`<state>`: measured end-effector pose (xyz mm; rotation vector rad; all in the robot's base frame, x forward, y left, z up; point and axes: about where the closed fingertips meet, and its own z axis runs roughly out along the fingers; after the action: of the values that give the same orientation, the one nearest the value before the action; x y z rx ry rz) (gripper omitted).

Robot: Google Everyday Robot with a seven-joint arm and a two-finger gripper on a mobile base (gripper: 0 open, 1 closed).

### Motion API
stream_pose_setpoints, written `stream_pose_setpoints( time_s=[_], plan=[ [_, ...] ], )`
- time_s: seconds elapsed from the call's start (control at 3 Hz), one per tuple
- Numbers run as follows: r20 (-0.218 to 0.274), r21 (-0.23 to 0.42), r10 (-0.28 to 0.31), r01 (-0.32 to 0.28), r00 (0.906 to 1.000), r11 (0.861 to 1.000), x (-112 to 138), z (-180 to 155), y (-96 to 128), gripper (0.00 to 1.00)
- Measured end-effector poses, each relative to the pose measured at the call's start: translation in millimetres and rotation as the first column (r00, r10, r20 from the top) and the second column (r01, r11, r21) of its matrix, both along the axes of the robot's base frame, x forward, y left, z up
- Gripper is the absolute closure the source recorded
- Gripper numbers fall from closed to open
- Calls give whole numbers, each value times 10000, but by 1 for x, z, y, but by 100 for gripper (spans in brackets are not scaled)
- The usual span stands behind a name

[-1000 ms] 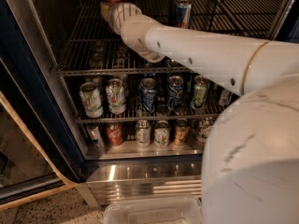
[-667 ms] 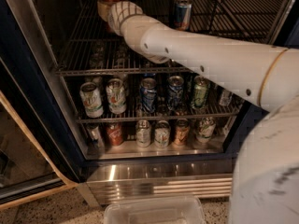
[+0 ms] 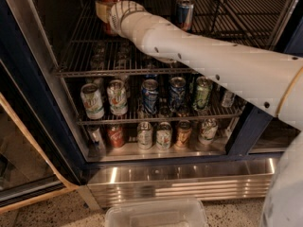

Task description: Pick coke can from top shelf of fridge

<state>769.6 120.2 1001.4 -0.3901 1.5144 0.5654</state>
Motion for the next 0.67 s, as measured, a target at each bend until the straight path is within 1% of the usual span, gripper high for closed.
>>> stream_pose_setpoints(
  time_s=[0.33, 0.67],
  plan=[
    [-91, 105, 303, -302, 9995, 9995, -13, 5, 10, 100],
    [-336, -23, 690, -691, 9971, 9976, -48, 13, 22, 100]
  ],
)
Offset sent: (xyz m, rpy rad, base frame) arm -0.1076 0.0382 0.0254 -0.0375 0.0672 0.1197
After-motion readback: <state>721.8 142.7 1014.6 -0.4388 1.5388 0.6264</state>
